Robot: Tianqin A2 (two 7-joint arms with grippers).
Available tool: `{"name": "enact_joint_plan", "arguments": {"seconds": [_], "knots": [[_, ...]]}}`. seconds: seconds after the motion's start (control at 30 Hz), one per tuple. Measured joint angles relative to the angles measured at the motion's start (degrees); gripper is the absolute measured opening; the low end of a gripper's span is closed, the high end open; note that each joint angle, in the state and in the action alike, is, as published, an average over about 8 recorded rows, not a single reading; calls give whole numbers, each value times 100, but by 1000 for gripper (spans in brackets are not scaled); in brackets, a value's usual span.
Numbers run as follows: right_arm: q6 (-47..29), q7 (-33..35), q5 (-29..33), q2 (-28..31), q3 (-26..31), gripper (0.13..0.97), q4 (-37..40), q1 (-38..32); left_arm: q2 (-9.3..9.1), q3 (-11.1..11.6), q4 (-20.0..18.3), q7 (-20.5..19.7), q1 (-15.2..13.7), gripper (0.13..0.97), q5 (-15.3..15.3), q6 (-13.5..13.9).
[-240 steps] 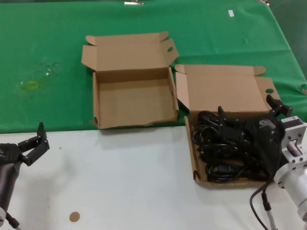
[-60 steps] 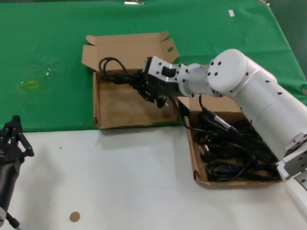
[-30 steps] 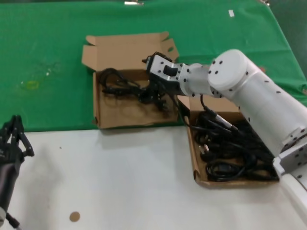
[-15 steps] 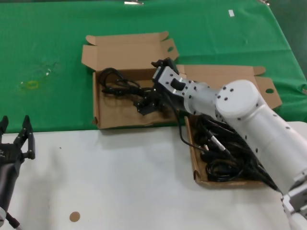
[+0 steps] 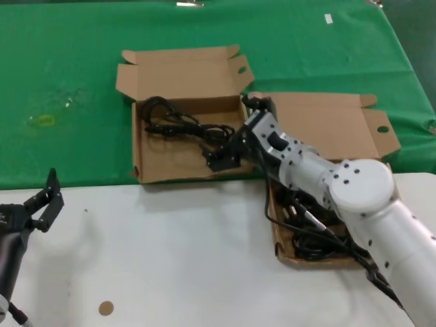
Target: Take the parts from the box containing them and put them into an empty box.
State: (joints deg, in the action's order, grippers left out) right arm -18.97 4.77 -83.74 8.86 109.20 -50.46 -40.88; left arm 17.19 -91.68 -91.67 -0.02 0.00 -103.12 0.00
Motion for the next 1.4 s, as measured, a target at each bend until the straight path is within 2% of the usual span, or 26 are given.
{"name": "enact_joint_plan", "arguments": {"seconds": [0.03, 0.3, 0.6, 0.73, 1.0, 1.4], "knots": [[41, -10, -42, 18, -38, 950, -89, 89, 0, 0, 0, 0, 0, 513, 0, 0], [368, -92, -377, 163, -341, 966, -801, 798, 0, 0, 0, 3, 0, 731, 0, 0], [737, -185, -754, 324, -682, 966, -1602, 1590, 0, 0, 0, 2, 0, 879, 0, 0], [901, -226, -922, 396, -833, 966, -1958, 1943, 0, 0, 0, 1, 0, 879, 0, 0], [1227, -309, -1255, 539, -1134, 966, -2667, 2646, 0, 0, 0, 1, 0, 955, 0, 0], [1701, -428, -1739, 747, -1572, 966, -3697, 3667, 0, 0, 0, 1, 0, 966, -1, 0]]}}
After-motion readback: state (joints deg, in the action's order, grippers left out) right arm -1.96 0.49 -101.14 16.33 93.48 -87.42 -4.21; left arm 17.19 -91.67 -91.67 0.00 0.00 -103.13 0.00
